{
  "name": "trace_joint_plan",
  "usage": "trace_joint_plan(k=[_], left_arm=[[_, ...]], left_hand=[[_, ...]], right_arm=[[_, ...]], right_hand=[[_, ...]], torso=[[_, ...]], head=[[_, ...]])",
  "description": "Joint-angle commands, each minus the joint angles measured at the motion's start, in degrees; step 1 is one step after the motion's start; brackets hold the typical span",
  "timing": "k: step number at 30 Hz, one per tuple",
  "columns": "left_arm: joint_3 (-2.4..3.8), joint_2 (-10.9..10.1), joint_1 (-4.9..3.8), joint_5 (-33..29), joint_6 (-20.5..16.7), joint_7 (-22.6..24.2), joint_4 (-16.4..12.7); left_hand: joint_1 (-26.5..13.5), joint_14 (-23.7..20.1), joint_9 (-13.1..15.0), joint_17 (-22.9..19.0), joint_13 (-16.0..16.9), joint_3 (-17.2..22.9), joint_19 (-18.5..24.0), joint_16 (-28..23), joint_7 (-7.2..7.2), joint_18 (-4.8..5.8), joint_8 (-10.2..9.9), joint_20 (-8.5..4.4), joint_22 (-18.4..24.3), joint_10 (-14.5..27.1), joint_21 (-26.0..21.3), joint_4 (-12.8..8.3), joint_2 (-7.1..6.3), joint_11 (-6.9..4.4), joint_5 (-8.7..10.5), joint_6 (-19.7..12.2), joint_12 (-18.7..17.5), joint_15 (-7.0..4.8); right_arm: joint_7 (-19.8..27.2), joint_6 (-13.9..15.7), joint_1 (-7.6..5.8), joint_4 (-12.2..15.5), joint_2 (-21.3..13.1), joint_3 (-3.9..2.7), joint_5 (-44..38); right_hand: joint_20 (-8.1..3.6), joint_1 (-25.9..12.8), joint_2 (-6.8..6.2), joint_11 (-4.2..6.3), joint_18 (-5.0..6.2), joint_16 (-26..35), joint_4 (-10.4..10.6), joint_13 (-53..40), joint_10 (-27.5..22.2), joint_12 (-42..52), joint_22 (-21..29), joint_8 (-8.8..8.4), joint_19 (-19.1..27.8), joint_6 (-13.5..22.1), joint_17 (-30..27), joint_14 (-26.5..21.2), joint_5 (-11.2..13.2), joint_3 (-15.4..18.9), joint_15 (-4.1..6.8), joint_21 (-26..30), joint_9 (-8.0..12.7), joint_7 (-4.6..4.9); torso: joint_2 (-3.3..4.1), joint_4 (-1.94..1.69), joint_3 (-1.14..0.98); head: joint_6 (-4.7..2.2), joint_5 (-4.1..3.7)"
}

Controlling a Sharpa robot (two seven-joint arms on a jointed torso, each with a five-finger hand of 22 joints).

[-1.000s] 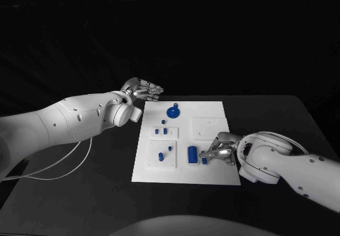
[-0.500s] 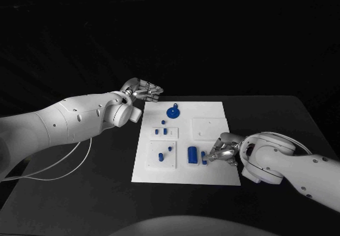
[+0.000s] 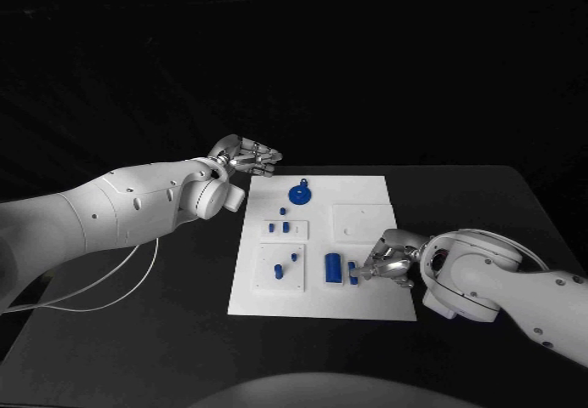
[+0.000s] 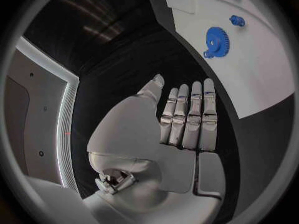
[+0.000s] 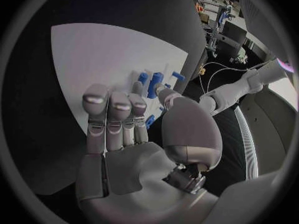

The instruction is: Assemble the parts on the task board

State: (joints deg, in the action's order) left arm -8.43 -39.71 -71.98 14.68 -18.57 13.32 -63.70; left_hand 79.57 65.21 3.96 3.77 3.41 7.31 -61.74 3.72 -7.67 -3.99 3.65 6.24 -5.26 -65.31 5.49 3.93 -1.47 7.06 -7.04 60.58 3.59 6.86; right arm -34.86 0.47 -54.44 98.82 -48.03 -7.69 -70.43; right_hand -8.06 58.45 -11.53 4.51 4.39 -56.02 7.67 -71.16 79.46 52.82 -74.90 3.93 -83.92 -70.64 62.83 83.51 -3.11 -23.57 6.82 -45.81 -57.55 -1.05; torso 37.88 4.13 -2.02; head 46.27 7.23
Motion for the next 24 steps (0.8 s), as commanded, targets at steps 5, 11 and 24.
trace_joint_plan(k=[5, 11, 24], left_arm=[[0.03, 0.0, 0.04, -0.1, 0.2, 0.0, -0.1], [0.03, 0.0, 0.04, -0.1, 0.2, 0.1, -0.1], [0.03, 0.0, 0.05, -0.1, 0.1, 0.1, -0.1]], left_hand=[[0.0, 0.0, 0.0, 0.1, 0.0, 0.0, -0.2, -0.2, 0.06, -0.53, 0.0, 0.03, 0.0, 0.1, 0.1, 0.4, 0.34, 0.04, 0.11, -0.5, -0.1, 0.25], [0.0, 0.0, 0.0, 0.1, 0.0, 0.0, -0.2, -0.2, 0.06, -0.53, 0.0, 0.03, 0.0, 0.1, 0.1, 0.4, 0.34, 0.04, 0.11, -0.5, -0.1, 0.25], [0.0, 0.0, 0.0, 0.1, 0.0, 0.0, -0.2, -0.2, 0.06, -0.53, 0.0, 0.03, 0.0, 0.1, 0.1, 0.4, 0.34, 0.04, 0.11, -0.5, -0.1, 0.25]], right_arm=[[1.0, -1.4, 0.35, 0.5, -0.5, -0.33, 0.3], [0.9, -2.5, 0.53, 0.5, -0.7, -0.42, 0.3], [0.3, -1.7, 0.76, 0.1, -0.2, -0.43, -0.1]], right_hand=[[-0.34, 1.6, -0.08, 0.06, -0.61, 0.0, -1.4, 0.0, 0.4, 0.2, -0.5, -0.22, -3.3, -0.3, 0.0, 0.1, -0.3, 0.1, 0.41, -0.3, -0.2, -0.10], [-0.40, 4.3, 1.05, 0.14, -0.74, 0.1, -5.7, 0.0, 0.4, 0.2, -0.5, -0.26, -3.3, -0.3, -0.1, 0.1, -0.3, 0.0, 0.44, -0.2, 1.1, -0.23], [-0.44, 3.8, 1.50, 0.17, -0.78, 0.2, -5.9, -0.1, 0.4, 0.3, -0.6, -0.19, -3.3, -0.5, -0.1, 0.1, -0.2, -0.2, 0.47, -0.2, 1.5, -0.29]], torso=[[0.00, -0.03, 0.00], [-0.01, -0.01, 0.03], [0.01, -0.03, 0.02]], head=[[0.04, -0.04], [0.05, -0.10], [0.06, -0.10]])
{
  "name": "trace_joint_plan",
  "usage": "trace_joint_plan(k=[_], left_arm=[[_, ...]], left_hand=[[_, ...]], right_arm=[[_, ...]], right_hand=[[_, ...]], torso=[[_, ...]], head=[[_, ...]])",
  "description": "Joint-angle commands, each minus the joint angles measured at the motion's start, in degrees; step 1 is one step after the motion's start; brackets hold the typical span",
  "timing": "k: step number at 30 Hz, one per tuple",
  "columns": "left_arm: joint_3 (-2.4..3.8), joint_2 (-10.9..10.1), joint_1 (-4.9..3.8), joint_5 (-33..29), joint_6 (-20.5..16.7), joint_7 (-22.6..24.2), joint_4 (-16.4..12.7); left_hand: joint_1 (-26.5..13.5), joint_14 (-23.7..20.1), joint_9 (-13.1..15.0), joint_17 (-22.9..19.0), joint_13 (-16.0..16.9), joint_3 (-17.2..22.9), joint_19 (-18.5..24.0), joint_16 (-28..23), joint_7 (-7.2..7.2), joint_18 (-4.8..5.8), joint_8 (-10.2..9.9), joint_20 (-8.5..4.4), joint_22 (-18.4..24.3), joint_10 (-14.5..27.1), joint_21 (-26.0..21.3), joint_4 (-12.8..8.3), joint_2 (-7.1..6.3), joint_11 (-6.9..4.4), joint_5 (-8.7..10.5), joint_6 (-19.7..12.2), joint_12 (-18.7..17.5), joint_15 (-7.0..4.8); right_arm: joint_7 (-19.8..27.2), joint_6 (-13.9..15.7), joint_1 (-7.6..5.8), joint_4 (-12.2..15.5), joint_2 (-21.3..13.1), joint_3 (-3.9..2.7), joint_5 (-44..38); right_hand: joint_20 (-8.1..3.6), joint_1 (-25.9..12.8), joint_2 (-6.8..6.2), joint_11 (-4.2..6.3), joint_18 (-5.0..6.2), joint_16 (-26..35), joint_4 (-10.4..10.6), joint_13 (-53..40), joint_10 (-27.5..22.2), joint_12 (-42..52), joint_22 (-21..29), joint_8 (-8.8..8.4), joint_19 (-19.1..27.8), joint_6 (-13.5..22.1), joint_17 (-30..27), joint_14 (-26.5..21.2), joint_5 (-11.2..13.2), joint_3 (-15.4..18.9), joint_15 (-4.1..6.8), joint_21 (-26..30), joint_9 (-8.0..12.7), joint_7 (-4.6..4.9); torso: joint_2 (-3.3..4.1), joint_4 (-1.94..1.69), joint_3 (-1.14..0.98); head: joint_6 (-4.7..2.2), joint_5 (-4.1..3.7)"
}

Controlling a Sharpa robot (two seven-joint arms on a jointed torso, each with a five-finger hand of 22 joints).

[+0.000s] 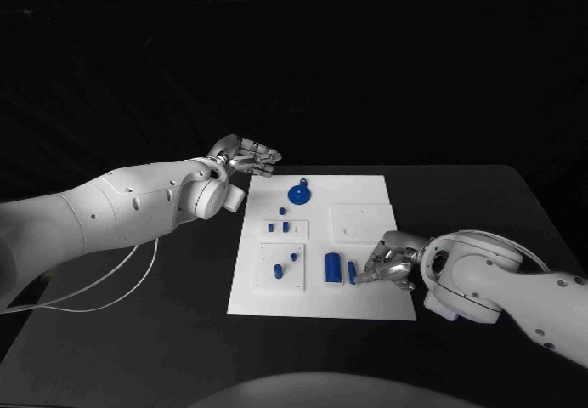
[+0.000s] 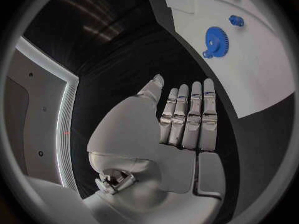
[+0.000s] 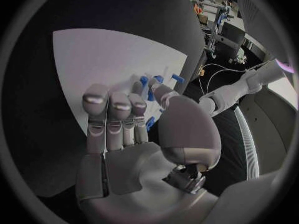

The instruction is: Assemble the parts on the task board

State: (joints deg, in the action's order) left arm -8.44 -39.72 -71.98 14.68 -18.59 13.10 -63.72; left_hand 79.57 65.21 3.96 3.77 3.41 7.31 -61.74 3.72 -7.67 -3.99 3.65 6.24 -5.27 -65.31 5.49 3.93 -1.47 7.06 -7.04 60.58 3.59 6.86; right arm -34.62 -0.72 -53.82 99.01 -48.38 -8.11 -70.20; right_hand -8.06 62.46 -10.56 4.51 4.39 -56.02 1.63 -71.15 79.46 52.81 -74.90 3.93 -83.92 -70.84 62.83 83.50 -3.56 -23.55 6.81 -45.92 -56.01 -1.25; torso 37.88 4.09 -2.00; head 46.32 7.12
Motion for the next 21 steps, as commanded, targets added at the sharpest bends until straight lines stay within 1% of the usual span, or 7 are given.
trace_joint_plan(k=[1, 7, 14, 21], left_arm=[[0.04, 0.0, 0.05, -0.1, 0.2, 0.3, -0.1], [0.04, 0.0, 0.05, -0.1, 0.2, 0.3, -0.1], [0.03, 0.0, 0.05, -0.1, 0.2, 0.3, -0.1], [0.03, 0.0, 0.05, -0.1, 0.2, 0.3, -0.1]], left_hand=[[0.0, 0.0, 0.0, 0.1, 0.0, 0.0, -0.2, -0.2, 0.06, -0.54, 0.0, 0.04, 0.1, 0.1, 0.1, 0.4, 0.34, 0.04, 0.11, -0.5, -0.1, 0.25], [0.0, 0.0, 0.0, 0.1, 0.0, 0.0, -0.2, -0.2, 0.06, -0.54, 0.0, 0.04, 0.1, 0.1, 0.1, 0.4, 0.34, 0.04, 0.11, -0.5, -0.1, 0.25], [0.0, 0.0, 0.0, 0.1, 0.0, 0.0, -0.2, -0.2, 0.06, -0.54, 0.0, 0.04, 0.1, 0.1, 0.1, 0.4, 0.34, 0.04, 0.11, -0.5, -0.1, 0.25], [0.0, 0.0, 0.0, 0.1, 0.0, 0.0, -0.2, -0.2, 0.06, -0.54, 0.0, 0.04, 0.1, 0.1, 0.1, 0.4, 0.34, 0.04, 0.11, -0.5, -0.1, 0.25]], right_arm=[[0.0, -0.4, 0.16, -0.2, 0.2, -0.01, -0.3], [-0.3, -0.2, 0.35, -0.7, 0.8, -0.01, -1.1], [-0.6, -0.2, 0.63, -1.3, 1.3, 0.00, -2.4], [-0.8, 1.4, 0.76, -1.7, 1.7, 0.00, -3.4]], right_hand=[[-0.44, -0.2, 0.51, 0.18, -0.78, 0.2, 0.2, -0.1, 0.4, 0.3, -0.6, -0.19, -3.3, -0.3, -0.1, 0.1, 0.3, -0.4, 0.49, -0.1, -0.1, -0.08], [-0.45, -0.3, 0.59, 0.20, -0.80, 0.2, 0.3, -0.1, 0.5, 0.3, -0.6, -0.19, -3.3, -0.3, -0.1, 0.1, 0.4, -0.6, 0.49, -0.1, -0.3, -0.13], [-0.47, 0.1, 0.56, 0.22, -0.82, 0.2, 0.0, -0.1, 0.5, 0.3, -0.6, -0.21, -3.3, -0.4, -0.1, 0.1, 0.4, -0.9, 0.51, -0.1, -0.3, -0.16], [-0.49, -0.1, 0.68, 0.25, -0.84, 0.2, 0.0, -0.1, 0.5, 0.4, -0.6, -0.21, -3.3, -0.4, -0.1, 0.1, 0.4, -1.3, 0.53, -0.1, -0.3, -0.19]], torso=[[0.02, 0.00, 0.00], [0.01, 0.01, -0.01], [0.01, 0.00, 0.00], [0.03, 0.01, -0.01]], head=[[0.03, 0.02], [0.07, 0.07], [0.17, 0.12], [0.20, 0.16]])
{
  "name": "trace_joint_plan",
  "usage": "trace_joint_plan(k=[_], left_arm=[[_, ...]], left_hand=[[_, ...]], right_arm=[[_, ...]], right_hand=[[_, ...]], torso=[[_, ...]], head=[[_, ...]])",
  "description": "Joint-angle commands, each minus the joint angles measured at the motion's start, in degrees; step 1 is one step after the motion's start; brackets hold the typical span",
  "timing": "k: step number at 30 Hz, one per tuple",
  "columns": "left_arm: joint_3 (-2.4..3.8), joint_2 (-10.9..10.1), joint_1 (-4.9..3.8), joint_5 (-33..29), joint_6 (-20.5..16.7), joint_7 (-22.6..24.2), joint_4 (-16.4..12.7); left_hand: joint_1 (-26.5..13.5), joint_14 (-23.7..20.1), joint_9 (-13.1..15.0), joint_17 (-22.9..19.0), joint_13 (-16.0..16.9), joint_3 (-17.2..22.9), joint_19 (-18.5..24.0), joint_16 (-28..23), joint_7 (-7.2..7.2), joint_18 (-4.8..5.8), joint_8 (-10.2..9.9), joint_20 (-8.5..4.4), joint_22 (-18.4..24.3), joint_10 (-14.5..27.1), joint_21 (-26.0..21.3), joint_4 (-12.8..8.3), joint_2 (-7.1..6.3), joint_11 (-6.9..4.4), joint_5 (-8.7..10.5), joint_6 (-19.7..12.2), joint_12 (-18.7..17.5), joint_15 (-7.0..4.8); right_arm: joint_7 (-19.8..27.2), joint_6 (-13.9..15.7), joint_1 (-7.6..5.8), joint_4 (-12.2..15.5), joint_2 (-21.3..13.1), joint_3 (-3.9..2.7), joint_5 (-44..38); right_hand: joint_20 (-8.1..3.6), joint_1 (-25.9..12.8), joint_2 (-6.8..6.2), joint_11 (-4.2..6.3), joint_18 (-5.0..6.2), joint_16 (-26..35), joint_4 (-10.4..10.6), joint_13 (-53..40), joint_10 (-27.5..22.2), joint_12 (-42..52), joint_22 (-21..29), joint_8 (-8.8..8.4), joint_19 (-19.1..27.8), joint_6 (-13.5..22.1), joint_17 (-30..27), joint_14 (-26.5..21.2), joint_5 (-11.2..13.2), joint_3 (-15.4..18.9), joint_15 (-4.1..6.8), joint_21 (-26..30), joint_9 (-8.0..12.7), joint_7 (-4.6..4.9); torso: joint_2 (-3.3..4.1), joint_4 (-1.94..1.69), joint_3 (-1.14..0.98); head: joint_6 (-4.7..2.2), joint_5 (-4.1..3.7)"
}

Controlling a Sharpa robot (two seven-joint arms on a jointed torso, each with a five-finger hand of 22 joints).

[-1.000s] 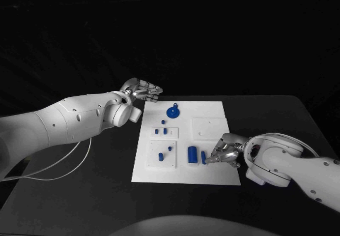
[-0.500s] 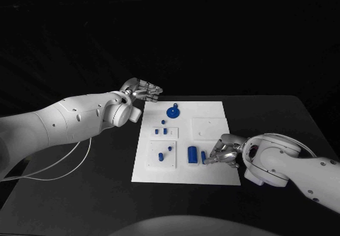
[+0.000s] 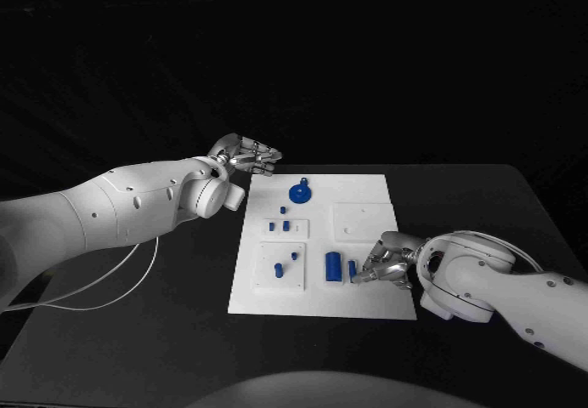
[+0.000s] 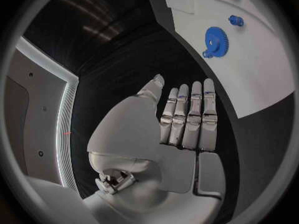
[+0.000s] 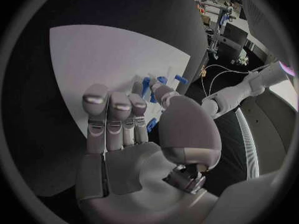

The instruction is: Assemble the parts on the task board

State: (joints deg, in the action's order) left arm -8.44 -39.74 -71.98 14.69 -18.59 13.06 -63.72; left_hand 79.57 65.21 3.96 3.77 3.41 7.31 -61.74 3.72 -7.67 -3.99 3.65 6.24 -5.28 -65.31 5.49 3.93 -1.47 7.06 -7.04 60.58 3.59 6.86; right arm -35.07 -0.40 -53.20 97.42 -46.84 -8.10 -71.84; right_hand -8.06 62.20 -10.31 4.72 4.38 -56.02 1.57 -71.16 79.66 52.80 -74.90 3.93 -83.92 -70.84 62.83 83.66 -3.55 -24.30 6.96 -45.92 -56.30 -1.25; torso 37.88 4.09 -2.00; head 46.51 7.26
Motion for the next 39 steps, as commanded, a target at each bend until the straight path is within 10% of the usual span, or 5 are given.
trace_joint_plan(k=[1, 39], left_arm=[[0.03, 0.1, 0.05, -0.1, 0.2, 0.4, -0.1], [0.02, 0.1, 0.06, -0.1, 0.4, 0.2, 0.0]], left_hand=[[0.0, 0.0, 0.0, 0.1, 0.0, 0.0, -0.2, -0.2, 0.06, -0.53, 0.0, 0.03, 0.1, 0.1, 0.1, 0.4, 0.34, 0.04, 0.11, -0.5, -0.1, 0.25], [0.0, 0.0, 0.0, 0.1, 0.0, 0.1, -0.2, -0.2, 0.07, -0.53, 0.0, 0.02, 0.1, 0.1, 0.2, 0.5, 0.37, 0.04, 0.11, -0.5, -0.1, 0.25]], right_arm=[[-0.4, 1.3, 0.15, -0.2, 0.3, 0.00, -1.8], [-0.1, 0.4, 1.61, -4.4, 2.9, -0.01, -2.2]], right_hand=[[-0.50, 0.1, 0.39, 0.07, -0.83, 0.1, 0.2, -0.1, 0.4, 0.5, -0.6, -0.21, -3.3, -0.4, 0.0, -0.1, 0.4, -0.7, 0.39, -0.1, 0.0, -0.21], [-0.54, -0.4, 0.68, 0.10, -0.90, 0.3, -0.2, -0.2, 0.4, 0.5, -0.5, -0.17, -3.3, -0.6, -0.2, -0.1, 0.3, -1.5, 0.43, -0.1, -0.2, -0.29]], torso=[[0.04, 0.00, -0.03], [0.03, 0.00, -0.10]], head=[[0.01, 0.02], [0.00, 0.03]])
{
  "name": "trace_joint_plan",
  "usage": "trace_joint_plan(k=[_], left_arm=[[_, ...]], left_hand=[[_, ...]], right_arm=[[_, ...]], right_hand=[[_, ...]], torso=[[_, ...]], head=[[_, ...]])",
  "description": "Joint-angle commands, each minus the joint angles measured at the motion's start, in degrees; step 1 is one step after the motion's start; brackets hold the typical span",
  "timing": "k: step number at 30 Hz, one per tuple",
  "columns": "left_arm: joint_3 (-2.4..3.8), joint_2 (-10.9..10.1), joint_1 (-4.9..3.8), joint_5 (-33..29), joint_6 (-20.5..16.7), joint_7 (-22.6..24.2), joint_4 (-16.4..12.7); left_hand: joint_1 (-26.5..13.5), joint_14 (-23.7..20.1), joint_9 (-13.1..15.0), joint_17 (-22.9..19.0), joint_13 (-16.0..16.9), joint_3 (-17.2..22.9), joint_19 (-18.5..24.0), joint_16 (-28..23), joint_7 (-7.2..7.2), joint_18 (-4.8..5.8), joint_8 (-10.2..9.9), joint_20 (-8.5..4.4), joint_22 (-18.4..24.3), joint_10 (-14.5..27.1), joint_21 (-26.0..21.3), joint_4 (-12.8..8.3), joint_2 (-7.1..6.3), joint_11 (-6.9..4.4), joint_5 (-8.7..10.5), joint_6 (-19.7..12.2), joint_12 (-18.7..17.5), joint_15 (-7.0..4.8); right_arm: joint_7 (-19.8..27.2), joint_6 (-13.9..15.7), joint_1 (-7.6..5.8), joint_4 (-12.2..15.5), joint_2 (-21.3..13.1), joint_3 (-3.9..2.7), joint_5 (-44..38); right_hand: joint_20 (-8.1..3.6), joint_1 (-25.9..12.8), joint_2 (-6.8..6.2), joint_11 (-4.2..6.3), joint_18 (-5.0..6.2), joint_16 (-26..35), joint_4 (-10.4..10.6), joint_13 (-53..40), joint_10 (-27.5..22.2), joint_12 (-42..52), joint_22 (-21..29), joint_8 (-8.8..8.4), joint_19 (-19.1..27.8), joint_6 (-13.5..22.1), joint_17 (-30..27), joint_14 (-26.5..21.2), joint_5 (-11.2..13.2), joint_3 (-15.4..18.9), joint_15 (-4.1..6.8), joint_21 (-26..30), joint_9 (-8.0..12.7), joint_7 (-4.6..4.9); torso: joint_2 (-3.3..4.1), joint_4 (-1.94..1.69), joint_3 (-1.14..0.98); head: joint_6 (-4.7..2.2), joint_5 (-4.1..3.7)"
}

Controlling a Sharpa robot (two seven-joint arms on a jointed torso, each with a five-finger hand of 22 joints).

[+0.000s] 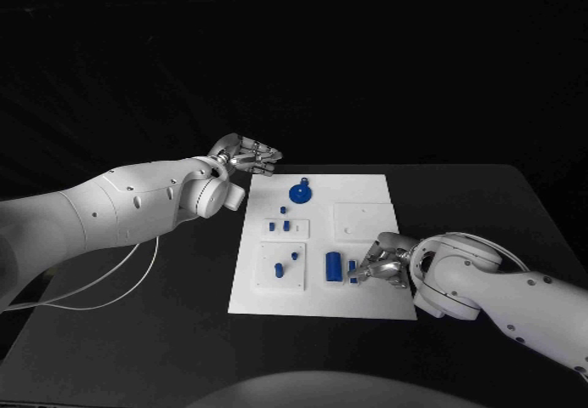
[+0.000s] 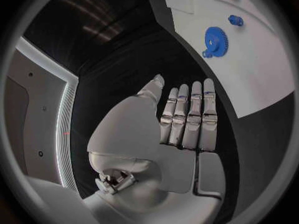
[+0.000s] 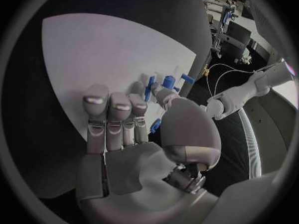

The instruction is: Assemble the parts on the task board

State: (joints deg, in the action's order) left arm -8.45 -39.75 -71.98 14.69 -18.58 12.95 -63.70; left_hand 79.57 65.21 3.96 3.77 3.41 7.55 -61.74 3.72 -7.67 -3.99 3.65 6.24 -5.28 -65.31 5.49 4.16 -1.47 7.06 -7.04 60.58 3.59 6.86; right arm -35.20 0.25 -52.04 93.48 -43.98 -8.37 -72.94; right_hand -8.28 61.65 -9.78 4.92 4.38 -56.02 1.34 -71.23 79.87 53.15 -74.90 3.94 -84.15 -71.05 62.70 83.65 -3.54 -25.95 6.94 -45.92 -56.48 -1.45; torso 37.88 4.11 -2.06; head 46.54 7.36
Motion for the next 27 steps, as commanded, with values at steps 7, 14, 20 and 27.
trace_joint_plan(k=[7, 14, 20, 27], left_arm=[[0.03, 0.1, 0.08, -0.1, 0.3, 0.3, -0.1], [0.03, 0.2, 0.13, -0.1, 0.3, 0.5, 0.0], [0.02, 0.4, 0.17, -0.1, 0.2, 0.8, 0.5], [0.02, 0.8, 0.31, -1.7, 0.4, 1.6, 1.4]], left_hand=[[0.0, 0.0, 0.0, 0.1, 0.0, -0.1, -0.2, -0.2, 0.07, -0.53, 0.0, 0.02, 0.1, 0.1, 0.2, 0.3, 0.37, 0.04, 0.11, -0.5, -0.1, 0.25], [-0.1, 0.0, 0.0, 0.1, 0.0, -0.2, -0.2, -0.2, 0.06, -0.53, 0.0, 0.03, 0.1, 0.1, 0.2, 0.3, 0.34, 0.04, 0.13, -0.5, -0.1, 0.25], [-0.1, 0.0, 0.0, 0.1, 0.0, -0.2, -0.2, -0.2, 0.06, -0.53, 0.0, 0.03, 0.1, 0.1, 0.2, 0.3, 0.34, 0.04, 0.13, -0.5, -0.1, 0.25], [-0.1, 0.0, 0.0, 0.1, 0.0, -0.4, -0.1, -0.2, 0.00, -0.48, 0.0, 0.06, 0.2, 0.0, 0.1, 0.1, 0.08, 0.03, 0.15, -0.5, -0.1, 0.25]], right_arm=[[0.5, 0.7, 0.60, -0.6, 0.0, 0.26, -1.0], [1.8, 3.1, 0.62, -0.6, -0.7, -0.50, 2.1], [4.2, 4.2, 0.60, -1.5, -1.5, -2.45, 6.3], [12.7, 7.1, 0.06, -5.5, -1.7, -5.13, 14.7]], right_hand=[[-0.34, 0.0, 0.09, -0.08, -0.90, 0.3, 0.4, -0.1, 0.3, 0.2, -0.5, -0.19, -3.1, -0.5, -0.1, -0.1, 0.3, 0.2, 0.46, -0.1, -0.3, -0.11], [-0.20, -0.9, -0.62, -0.35, -0.77, 0.6, 2.6, 0.0, 0.0, -0.2, -0.3, -0.26, -3.1, 0.5, -0.5, -0.1, -0.3, 1.8, 0.28, 0.3, 0.5, 0.38], [0.25, -1.2, -1.60, -1.00, -0.38, 1.5, 6.2, 0.6, -0.7, -1.2, 0.2, -0.26, -3.0, 2.0, -1.2, -0.2, -1.1, 7.1, -0.17, 1.3, 4.5, 1.39], [1.18, 2.1, 4.16, -2.38, 0.66, 2.8, 8.5, 1.6, -1.5, -2.5, 0.8, -0.10, -2.9, 6.5, -1.9, -0.3, -16.1, 30.9, -1.13, 3.3, 22.0, 3.65]], torso=[[-0.04, 0.00, 0.08], [-0.09, 0.00, 0.09], [-0.25, 0.09, 0.20], [-0.65, 0.16, 0.46]], head=[[-0.24, -0.22], [-0.78, -0.33], [-1.71, -0.58], [-4.09, -1.43]])
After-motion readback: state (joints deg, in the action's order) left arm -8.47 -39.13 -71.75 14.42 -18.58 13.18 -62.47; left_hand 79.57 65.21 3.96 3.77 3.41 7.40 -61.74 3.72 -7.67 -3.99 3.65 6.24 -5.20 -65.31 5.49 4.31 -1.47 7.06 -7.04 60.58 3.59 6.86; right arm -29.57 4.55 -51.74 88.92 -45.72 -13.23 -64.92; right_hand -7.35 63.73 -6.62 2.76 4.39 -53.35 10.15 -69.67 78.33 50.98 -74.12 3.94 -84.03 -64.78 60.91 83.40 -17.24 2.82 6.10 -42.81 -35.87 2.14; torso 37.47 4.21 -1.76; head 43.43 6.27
